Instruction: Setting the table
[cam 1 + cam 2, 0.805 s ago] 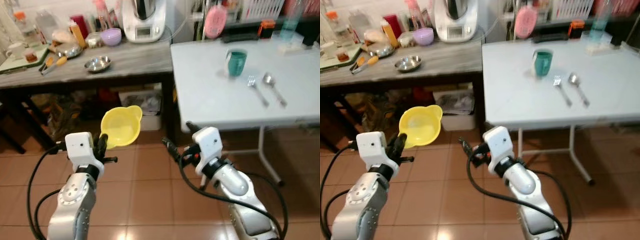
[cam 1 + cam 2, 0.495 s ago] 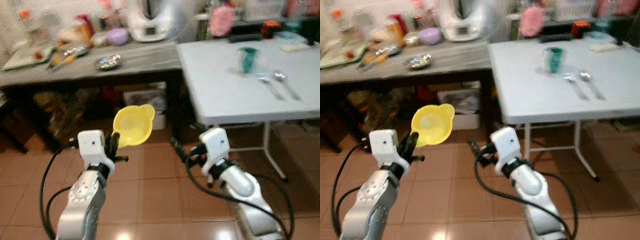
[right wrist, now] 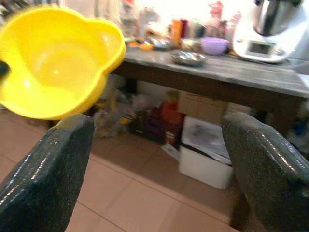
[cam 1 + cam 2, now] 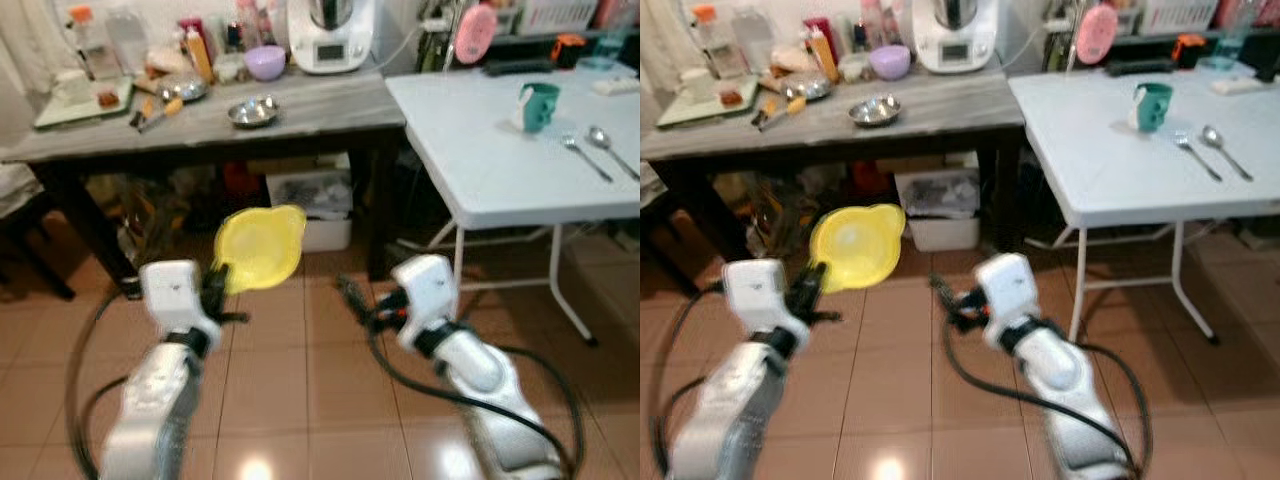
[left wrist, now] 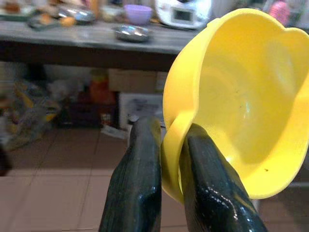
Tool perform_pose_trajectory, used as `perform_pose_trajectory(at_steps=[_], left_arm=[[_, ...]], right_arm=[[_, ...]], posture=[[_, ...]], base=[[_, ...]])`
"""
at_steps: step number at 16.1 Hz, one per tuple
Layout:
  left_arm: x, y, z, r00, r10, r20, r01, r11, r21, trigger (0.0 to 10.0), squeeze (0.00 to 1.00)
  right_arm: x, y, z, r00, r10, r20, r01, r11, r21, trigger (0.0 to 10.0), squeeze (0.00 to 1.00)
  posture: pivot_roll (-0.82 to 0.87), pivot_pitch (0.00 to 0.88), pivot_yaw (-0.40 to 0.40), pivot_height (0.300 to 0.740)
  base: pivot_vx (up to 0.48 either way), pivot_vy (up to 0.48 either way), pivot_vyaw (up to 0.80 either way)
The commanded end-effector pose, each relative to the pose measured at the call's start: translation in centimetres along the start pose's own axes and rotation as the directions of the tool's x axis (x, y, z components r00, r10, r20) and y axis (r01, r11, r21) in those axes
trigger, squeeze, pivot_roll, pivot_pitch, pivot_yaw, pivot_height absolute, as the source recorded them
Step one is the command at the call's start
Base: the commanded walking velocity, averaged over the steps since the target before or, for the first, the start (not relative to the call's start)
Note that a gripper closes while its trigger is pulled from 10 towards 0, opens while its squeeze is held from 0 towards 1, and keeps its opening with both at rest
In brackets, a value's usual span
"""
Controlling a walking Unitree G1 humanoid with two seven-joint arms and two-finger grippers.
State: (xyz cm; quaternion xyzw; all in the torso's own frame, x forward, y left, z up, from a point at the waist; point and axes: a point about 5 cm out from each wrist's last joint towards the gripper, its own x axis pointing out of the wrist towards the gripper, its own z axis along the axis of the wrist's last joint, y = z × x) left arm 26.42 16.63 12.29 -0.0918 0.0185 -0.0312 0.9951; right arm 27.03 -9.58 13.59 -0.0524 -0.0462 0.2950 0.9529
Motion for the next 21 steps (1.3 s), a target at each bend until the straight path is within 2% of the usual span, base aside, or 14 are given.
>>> perform_pose_trajectory(at_steps=[1,7,21], left_arm=[[-0.01,-0.05,0.35,1.000,-0.006,0.020,0.006,1.000,-0.001,10.0,0.00],[-0.04,0.13,0.24,1.000,0.002,0.015,-0.002,1.000,-0.010,10.0,0.00],[0.21,-0.26,0.12,1.000,-0.016,0.001,0.016,0.999,-0.027,10.0,0.00]], right_arm=[[0.08,-0.45,0.40,1.000,-0.010,0.013,0.011,1.000,-0.023,10.0,0.00],[0.25,-0.33,0.40,1.000,-0.005,0.017,0.006,1.000,-0.025,10.0,0.00],[0.38,-0.28,0.36,1.000,-0.008,0.023,0.009,0.999,-0.040,10.0,0.00]], posture=[[-0.20,0.000,0.102,0.740],[-0.20,0.000,0.100,0.740],[-0.20,0.000,0.109,0.740]], base=[[0.000,0.000,0.00],[0.000,0.000,0.00],[0.293,0.000,0.00]])
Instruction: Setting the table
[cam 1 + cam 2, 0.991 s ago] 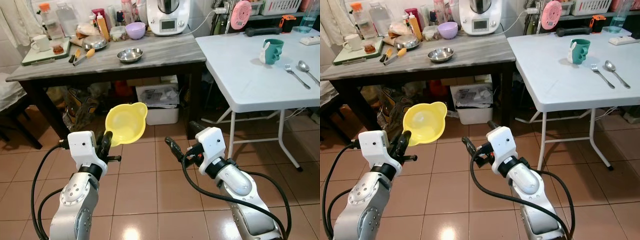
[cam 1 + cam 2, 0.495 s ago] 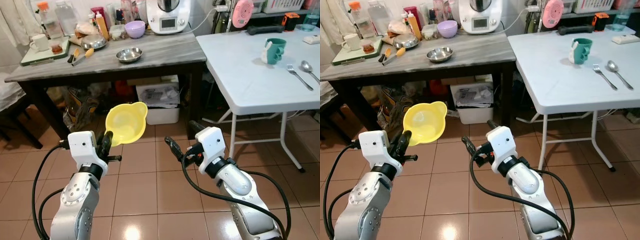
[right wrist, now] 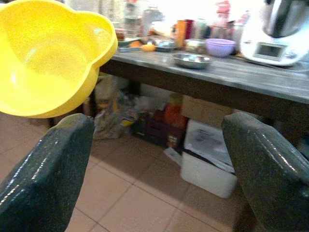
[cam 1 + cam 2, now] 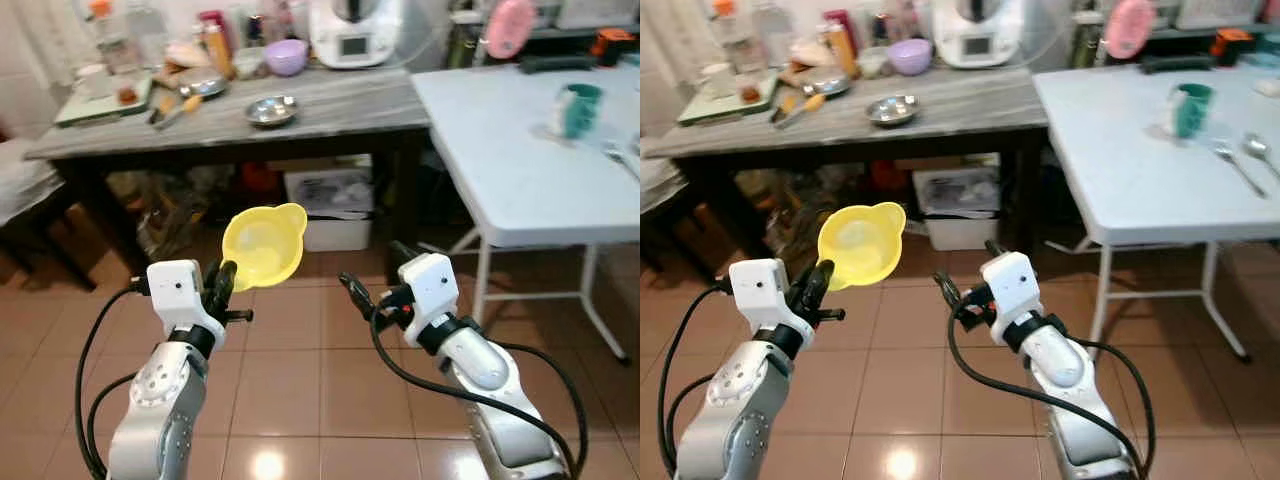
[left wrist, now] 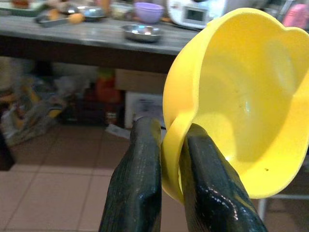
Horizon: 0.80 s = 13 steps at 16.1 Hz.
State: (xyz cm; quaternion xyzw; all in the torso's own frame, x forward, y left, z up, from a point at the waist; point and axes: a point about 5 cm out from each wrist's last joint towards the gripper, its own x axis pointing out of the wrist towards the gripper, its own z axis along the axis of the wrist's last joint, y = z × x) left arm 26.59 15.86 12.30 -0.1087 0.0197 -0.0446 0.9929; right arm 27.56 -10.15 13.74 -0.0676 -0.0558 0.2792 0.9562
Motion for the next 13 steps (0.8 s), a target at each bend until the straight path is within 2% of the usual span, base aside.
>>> perform_pose_trajectory(at_steps=[1,13], left_arm=[[-0.01,0.39,0.18,1.000,0.008,0.002,-0.008,1.000,0.005,10.0,0.00],[0.52,-0.30,-0.35,1.000,-0.021,-0.010,0.021,1.000,-0.010,10.0,0.00]], right_arm=[[0.22,0.48,0.35,1.000,0.022,0.018,-0.022,1.000,-0.008,10.0,0.00],[-0.12,-0.03,0.45,1.000,0.017,0.016,-0.016,0.999,-0.042,10.0,0.00]], posture=[[-0.21,0.000,0.110,0.740],[-0.23,0.000,0.102,0.740]], base=[[0.330,0.000,0.00],[0.352,0.000,0.00]])
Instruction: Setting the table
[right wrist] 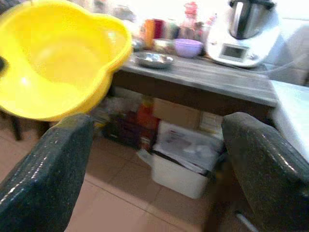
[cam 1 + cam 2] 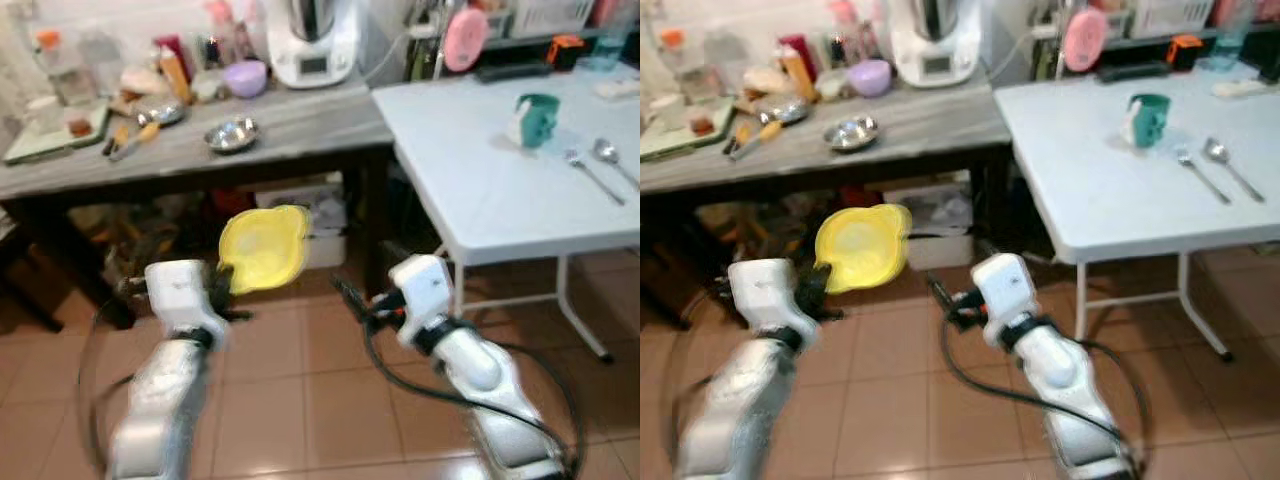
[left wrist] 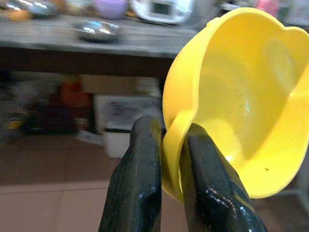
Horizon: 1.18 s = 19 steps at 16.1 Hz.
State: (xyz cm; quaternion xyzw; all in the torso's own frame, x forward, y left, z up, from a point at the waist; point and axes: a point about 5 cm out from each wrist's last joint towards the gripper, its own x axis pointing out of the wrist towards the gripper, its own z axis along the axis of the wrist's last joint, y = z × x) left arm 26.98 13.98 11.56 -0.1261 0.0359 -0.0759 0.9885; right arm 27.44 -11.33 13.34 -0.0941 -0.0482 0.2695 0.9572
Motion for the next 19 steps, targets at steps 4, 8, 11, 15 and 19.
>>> perform_pose_trajectory(at_steps=[4,8,11,15,19], left_arm=[[-0.2,1.3,0.6,0.999,0.039,0.024,-0.040,0.999,0.022,10.0,0.00],[-0.2,1.4,0.3,0.999,0.040,0.018,-0.041,0.999,0.029,10.0,0.00],[-0.3,2.8,0.3,0.996,0.087,0.025,-0.088,0.994,0.065,10.0,0.00],[-0.2,5.1,0.7,0.987,0.154,0.047,-0.158,0.982,0.104,10.0,0.00],[-0.8,6.9,0.4,0.977,0.209,0.047,-0.213,0.967,0.142,10.0,0.00]], right_arm=[[0.6,0.7,1.0,0.998,0.034,0.046,-0.034,0.999,0.006,10.0,0.00],[0.1,0.4,0.5,0.999,-0.009,0.031,0.008,1.000,0.025,10.0,0.00],[-1.1,-0.9,-0.1,0.993,-0.120,0.009,0.120,0.993,0.002,10.0,0.00],[-2.2,-1.7,-0.4,0.981,-0.193,-0.008,0.193,0.981,-0.017,10.0,0.00],[-2.1,-2.1,-0.1,0.978,-0.211,0.004,0.211,0.977,-0.033,10.0,0.00]], posture=[[-0.23,0.000,0.096,0.740],[-0.23,0.000,0.101,0.740],[-0.24,0.000,0.115,0.740],[-0.25,0.001,0.124,0.740],[-0.25,0.005,0.126,0.740]], base=[[0.447,0.000,0.00],[0.480,0.000,0.00],[0.480,0.000,0.00],[0.444,0.000,0.00],[0.370,0.000,0.00]])
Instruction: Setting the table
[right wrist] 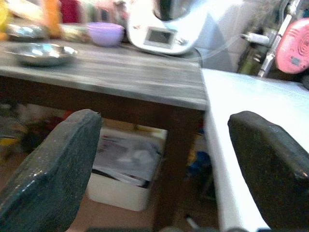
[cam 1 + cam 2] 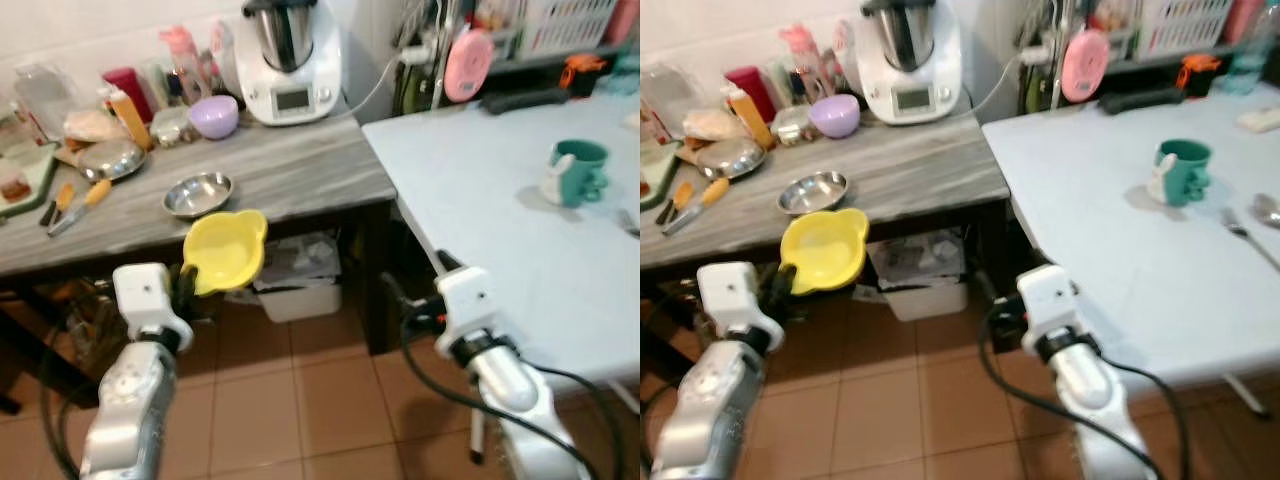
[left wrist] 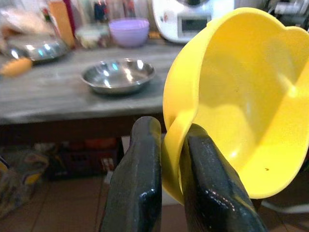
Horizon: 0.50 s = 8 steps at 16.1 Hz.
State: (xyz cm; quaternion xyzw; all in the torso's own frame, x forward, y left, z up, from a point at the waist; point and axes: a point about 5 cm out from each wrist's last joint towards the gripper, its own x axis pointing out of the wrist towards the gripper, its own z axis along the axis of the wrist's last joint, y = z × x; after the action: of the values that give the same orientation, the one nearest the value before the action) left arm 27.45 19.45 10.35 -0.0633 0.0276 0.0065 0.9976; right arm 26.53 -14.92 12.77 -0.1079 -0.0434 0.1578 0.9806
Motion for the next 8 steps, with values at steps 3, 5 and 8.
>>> perform_pose_trajectory(at_steps=[3,5,8], left_arm=[[-0.42,2.14,0.07,0.996,0.090,0.025,-0.091,0.995,0.051,10.0,0.00],[-0.51,2.35,0.14,0.995,0.096,0.030,-0.097,0.994,0.051,10.0,0.00],[-0.52,2.20,0.14,0.995,0.095,0.036,-0.097,0.994,0.050,10.0,0.00]], right_arm=[[0.79,0.63,1.40,0.998,0.030,0.061,-0.030,0.999,-0.012,10.0,0.00],[0.92,0.77,1.53,0.997,0.038,0.065,-0.037,0.999,-0.012,10.0,0.00],[1.10,0.89,1.70,0.996,0.045,0.071,-0.044,0.999,-0.007,10.0,0.00]], posture=[[-0.25,0.005,0.119,0.740],[-0.24,0.004,0.115,0.740],[-0.24,0.005,0.113,0.740]], base=[[0.324,0.000,0.39],[0.360,0.000,0.69],[0.286,0.000,0.41]])
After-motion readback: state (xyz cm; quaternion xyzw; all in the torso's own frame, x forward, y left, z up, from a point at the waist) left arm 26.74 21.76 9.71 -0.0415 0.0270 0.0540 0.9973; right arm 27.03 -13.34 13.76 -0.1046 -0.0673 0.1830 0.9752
